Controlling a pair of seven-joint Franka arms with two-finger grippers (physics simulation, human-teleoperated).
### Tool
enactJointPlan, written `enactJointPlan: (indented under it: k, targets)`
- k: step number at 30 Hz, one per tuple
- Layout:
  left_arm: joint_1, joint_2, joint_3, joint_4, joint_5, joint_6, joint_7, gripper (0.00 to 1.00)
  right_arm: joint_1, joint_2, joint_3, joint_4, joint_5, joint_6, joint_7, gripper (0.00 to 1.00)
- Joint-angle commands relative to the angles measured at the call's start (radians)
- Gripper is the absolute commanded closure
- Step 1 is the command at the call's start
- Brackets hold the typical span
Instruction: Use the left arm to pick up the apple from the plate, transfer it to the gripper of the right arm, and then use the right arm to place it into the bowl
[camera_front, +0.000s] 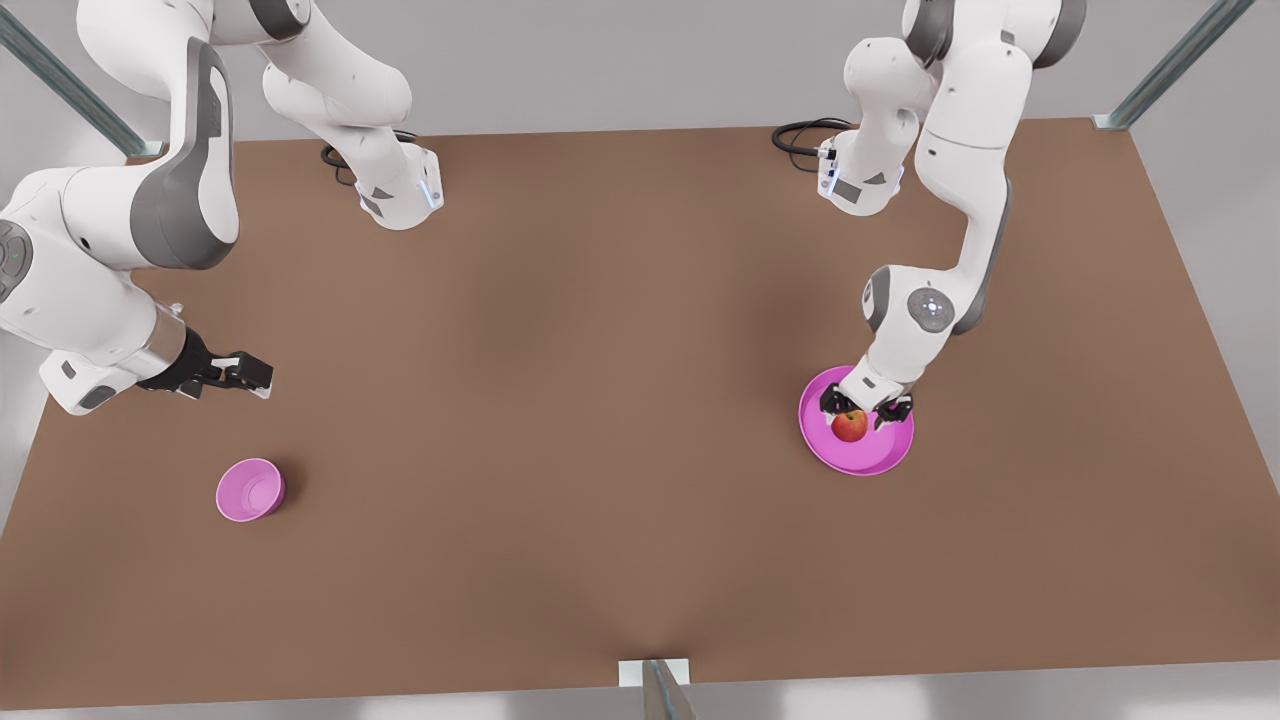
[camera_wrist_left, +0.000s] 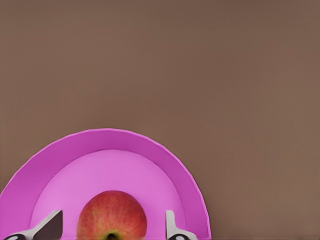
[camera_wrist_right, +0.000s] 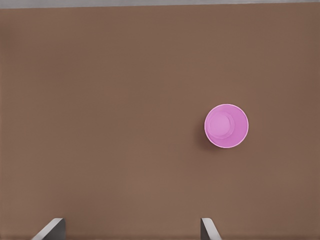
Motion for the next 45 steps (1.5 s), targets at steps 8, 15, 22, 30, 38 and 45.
enactJointPlan:
  k: [8, 15, 22, 30, 38, 45]
  targets:
    - [0.001, 0.044, 0.000, -0.002, -0.003, 0.051, 0.033, 0.00, 0.000, -0.001, 0.000, 0.000, 0.001, 0.000, -0.001, 0.00]
    - [0.002, 0.093, 0.000, -0.004, -0.003, 0.089, 0.033, 0.00, 0.000, -0.001, 0.000, 0.000, 0.001, 0.000, -0.001, 0.00]
    - [0.006, 0.114, 0.000, 0.000, -0.003, 0.106, 0.033, 0.01, -0.001, -0.001, 0.000, -0.001, 0.001, 0.000, -0.002, 0.00]
    - [0.006, 0.123, 0.000, 0.001, -0.003, 0.112, 0.033, 0.13, -0.001, -0.001, 0.000, -0.001, 0.001, 0.000, -0.001, 0.00]
    - [0.006, 0.140, 0.000, 0.001, -0.003, 0.137, 0.032, 0.24, 0.000, -0.001, 0.000, 0.000, 0.001, 0.000, -0.001, 0.00]
    - [0.004, 0.067, -0.001, 0.001, -0.003, 0.092, 0.024, 0.26, -0.001, -0.001, 0.000, 0.000, 0.001, 0.000, -0.002, 0.00]
